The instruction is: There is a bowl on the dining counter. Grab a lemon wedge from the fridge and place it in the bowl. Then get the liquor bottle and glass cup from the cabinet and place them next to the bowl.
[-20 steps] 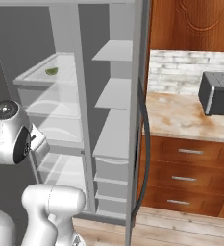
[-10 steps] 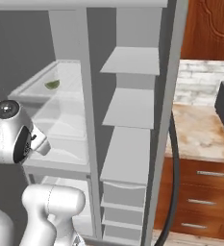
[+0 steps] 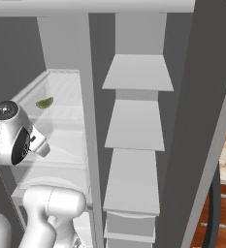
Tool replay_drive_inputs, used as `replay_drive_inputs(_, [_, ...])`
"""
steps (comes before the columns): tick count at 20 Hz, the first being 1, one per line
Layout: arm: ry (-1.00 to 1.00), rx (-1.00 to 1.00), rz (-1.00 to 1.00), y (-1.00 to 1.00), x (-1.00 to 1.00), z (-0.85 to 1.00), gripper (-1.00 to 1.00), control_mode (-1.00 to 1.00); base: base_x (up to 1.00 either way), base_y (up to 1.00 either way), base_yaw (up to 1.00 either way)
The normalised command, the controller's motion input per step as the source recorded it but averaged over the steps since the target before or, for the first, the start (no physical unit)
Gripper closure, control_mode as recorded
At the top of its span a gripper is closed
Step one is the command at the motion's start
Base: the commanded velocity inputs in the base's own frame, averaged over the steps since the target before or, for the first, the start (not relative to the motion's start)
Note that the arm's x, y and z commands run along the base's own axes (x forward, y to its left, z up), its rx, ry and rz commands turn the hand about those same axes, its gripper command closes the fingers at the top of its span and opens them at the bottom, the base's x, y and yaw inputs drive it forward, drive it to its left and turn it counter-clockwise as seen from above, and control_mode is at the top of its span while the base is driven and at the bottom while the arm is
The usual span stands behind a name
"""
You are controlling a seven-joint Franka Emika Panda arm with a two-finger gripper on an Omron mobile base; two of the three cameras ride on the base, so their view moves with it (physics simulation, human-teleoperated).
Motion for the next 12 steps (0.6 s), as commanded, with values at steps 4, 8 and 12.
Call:
replay_drive_inputs(4, [-0.03, -0.09, -0.16, 0.03, 0.39, 0.45, -1.00, -1.00, 0.00, 0.00, 0.00])
replay_drive_inputs(8, [-0.01, -0.10, -0.14, 0.00, 0.32, 0.64, -1.00, -1.00, 0.00, 0.00, 0.00])
replay_drive_inputs(12, [0.00, -0.10, -0.04, 0.03, 0.49, 0.47, -1.00, -1.00, 0.00, 0.00, 0.00])
